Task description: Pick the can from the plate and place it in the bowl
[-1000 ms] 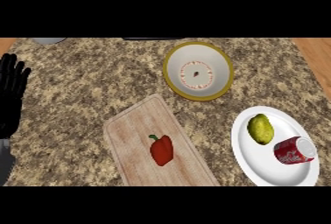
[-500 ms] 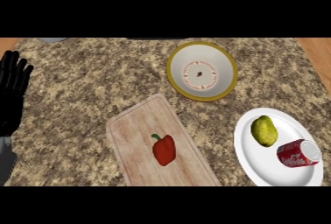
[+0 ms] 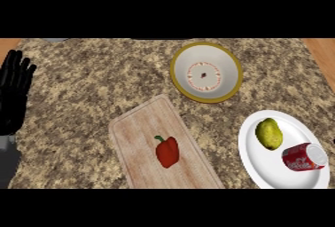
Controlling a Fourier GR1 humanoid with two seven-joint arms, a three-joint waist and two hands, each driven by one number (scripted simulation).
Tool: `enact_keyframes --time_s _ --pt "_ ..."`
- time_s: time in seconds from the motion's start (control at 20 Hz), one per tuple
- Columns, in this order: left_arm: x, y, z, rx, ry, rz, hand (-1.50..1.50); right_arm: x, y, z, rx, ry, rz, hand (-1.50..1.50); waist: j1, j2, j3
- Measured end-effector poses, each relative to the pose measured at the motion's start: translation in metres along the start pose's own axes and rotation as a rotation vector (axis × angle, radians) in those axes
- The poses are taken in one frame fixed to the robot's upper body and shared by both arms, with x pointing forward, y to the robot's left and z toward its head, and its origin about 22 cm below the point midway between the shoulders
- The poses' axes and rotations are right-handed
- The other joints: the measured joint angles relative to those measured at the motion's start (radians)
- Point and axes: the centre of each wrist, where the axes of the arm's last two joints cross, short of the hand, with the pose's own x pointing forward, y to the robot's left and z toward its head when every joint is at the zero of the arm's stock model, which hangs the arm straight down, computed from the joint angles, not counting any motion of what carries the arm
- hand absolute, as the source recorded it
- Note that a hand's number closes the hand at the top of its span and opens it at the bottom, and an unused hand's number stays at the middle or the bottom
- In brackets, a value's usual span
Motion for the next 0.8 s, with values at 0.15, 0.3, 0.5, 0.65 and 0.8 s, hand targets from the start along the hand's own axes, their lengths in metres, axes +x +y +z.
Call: enact_keyframes --time_s 0.15,0.3,0.5,0.65,0.8 --pt "-0.004 -0.001 -0.003 -0.003 -0.008 0.007 0.0 -0.008 0.011 -0.016 0.009 0.016 -0.008 -1.5 0.002 0.001 0.0" --pt "-0.003 -0.004 -0.004 -0.006 0.001 0.006 0.0 -0.018 0.016 -0.026 0.006 0.032 -0.015 -1.5 0.002 0.001 0.0" --pt "-0.007 -0.002 -0.003 -0.009 0.003 0.008 0.0 -0.029 0.023 -0.042 0.007 0.04 -0.017 -1.5 0.002 0.001 0.0" --pt "-0.006 -0.002 0.001 -0.011 0.005 0.01 0.0 -0.039 0.034 -0.053 0.005 0.037 -0.017 -1.5 0.002 0.0 0.0" --pt "-0.004 -0.002 -0.001 -0.009 0.007 0.009 0.0 -0.043 0.04 -0.058 0.004 0.009 -0.021 -1.5 0.001 0.0 0.0"
